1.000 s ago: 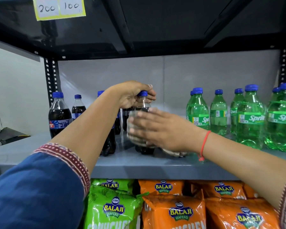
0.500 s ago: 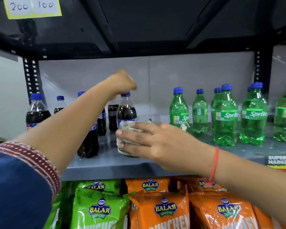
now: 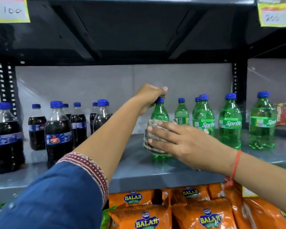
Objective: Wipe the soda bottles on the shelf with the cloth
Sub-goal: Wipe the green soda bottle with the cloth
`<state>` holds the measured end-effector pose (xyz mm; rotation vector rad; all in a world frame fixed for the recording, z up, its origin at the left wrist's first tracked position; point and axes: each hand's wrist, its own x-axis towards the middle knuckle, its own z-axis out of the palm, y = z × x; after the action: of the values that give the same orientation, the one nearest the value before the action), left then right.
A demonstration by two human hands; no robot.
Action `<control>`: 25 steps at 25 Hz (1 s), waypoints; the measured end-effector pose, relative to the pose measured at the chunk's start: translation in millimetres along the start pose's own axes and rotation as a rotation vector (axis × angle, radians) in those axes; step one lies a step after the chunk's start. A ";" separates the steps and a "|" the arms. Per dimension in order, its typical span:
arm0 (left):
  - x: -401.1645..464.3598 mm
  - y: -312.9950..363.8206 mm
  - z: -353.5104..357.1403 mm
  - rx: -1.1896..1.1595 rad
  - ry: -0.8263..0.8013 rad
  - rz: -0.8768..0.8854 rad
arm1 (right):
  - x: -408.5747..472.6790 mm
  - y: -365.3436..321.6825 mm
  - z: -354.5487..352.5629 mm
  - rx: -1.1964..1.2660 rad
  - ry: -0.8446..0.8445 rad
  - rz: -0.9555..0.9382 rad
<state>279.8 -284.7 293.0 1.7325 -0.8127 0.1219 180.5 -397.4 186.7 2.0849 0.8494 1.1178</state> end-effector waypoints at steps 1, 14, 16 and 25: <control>1.6 -2.8 0.0 -0.039 -0.041 -0.019 | -2.2 0.5 6.7 -0.011 -0.016 -0.022; 3.7 -8.0 -9.7 -0.164 -0.135 -0.094 | 7.7 25.5 21.0 -0.111 -0.012 0.065; 3.6 -7.5 -10.4 -0.151 -0.139 -0.097 | 8.8 20.8 21.5 -0.098 -0.025 0.061; 0.8 -5.4 -11.0 -0.169 -0.130 -0.112 | 8.2 9.1 16.1 0.019 -0.109 0.071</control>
<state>287.1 -274.8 292.7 1.6334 -0.7952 -0.1330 200.2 -400.0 190.2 2.1847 0.7421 1.0256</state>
